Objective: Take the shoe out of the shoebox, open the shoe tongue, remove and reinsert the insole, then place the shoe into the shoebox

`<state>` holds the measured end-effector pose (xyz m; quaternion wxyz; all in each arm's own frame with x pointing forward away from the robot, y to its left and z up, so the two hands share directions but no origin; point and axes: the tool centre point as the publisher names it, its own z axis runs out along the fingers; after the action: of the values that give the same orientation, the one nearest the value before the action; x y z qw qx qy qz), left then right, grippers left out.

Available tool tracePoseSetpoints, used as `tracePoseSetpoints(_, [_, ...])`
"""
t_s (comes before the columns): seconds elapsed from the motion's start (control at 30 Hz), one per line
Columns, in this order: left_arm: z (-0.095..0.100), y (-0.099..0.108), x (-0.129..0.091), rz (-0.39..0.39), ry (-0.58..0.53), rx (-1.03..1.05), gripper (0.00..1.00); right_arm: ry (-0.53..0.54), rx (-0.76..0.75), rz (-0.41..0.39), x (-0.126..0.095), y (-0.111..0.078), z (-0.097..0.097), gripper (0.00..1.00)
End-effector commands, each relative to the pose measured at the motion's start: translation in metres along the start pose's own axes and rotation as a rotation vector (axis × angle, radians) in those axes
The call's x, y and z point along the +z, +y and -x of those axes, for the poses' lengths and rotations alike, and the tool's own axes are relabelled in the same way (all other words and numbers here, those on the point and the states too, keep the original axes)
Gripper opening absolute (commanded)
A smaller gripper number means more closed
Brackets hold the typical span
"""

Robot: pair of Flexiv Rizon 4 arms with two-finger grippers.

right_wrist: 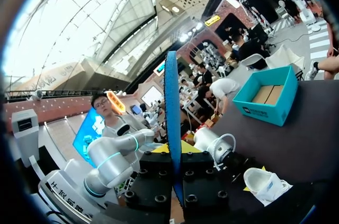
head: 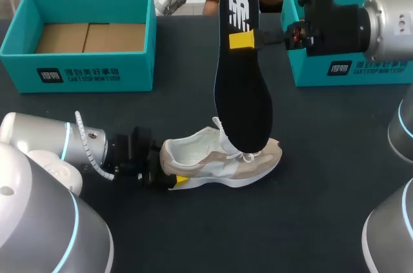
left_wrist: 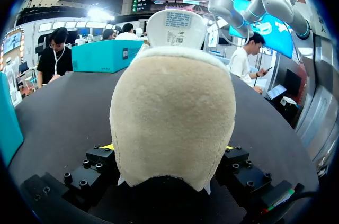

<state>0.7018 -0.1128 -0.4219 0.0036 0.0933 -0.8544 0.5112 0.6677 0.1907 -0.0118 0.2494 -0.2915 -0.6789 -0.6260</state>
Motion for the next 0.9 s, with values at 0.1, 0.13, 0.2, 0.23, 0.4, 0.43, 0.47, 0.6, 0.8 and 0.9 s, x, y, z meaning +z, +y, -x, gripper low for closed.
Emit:
tracePoseSetpoints(0.1, [-0.0006,0.0081,0.0034,0.003,-0.002,-0.001,0.00,-0.002,-0.006,0.008,-0.0036,-0.0041,0.0000,0.00])
tracePoseSetpoints(0.13, [-0.0006,0.0081,0.0034,0.003,-0.002,-0.001,0.00,-0.002,-0.007,0.007,-0.0036,-0.0039,0.0003,0.00])
tracePoseSetpoints(0.2, [-0.0006,0.0081,0.0034,0.003,-0.002,-0.001,0.00,0.001,-0.008,0.006,-0.0038,-0.0035,0.0011,0.00])
tracePoseSetpoints(0.23, [-0.0006,0.0081,0.0034,0.003,-0.002,-0.001,0.00,0.003,-0.008,0.004,-0.0038,-0.0034,0.0013,0.00])
tracePoseSetpoints(0.4, [-0.0006,0.0081,0.0034,0.003,-0.002,-0.001,0.00,0.007,-0.008,-0.001,-0.0042,-0.0028,0.0023,0.00])
tracePoseSetpoints(0.43, [-0.0006,0.0081,0.0034,0.003,-0.002,-0.001,0.00,0.007,-0.008,-0.001,-0.0043,-0.0028,0.0023,0.00])
tracePoseSetpoints(0.47, [-0.0006,0.0081,0.0034,0.003,-0.002,-0.001,0.00,0.007,-0.008,-0.001,-0.0044,-0.0028,0.0023,0.00])
tracePoseSetpoints(0.6, [-0.0006,0.0081,0.0034,0.003,-0.002,-0.001,0.00,0.008,-0.004,-0.002,-0.0045,-0.0044,0.0012,0.00])
tracePoseSetpoints(0.8, [-0.0006,0.0081,0.0034,0.003,-0.002,-0.001,0.00,0.008,0.028,0.004,-0.0052,-0.0084,-0.0022,0.00])
tracePoseSetpoints(0.9, [-0.0006,0.0081,0.0034,0.003,-0.002,-0.001,0.00,0.011,0.048,-0.002,-0.0044,-0.0098,-0.0034,0.00])
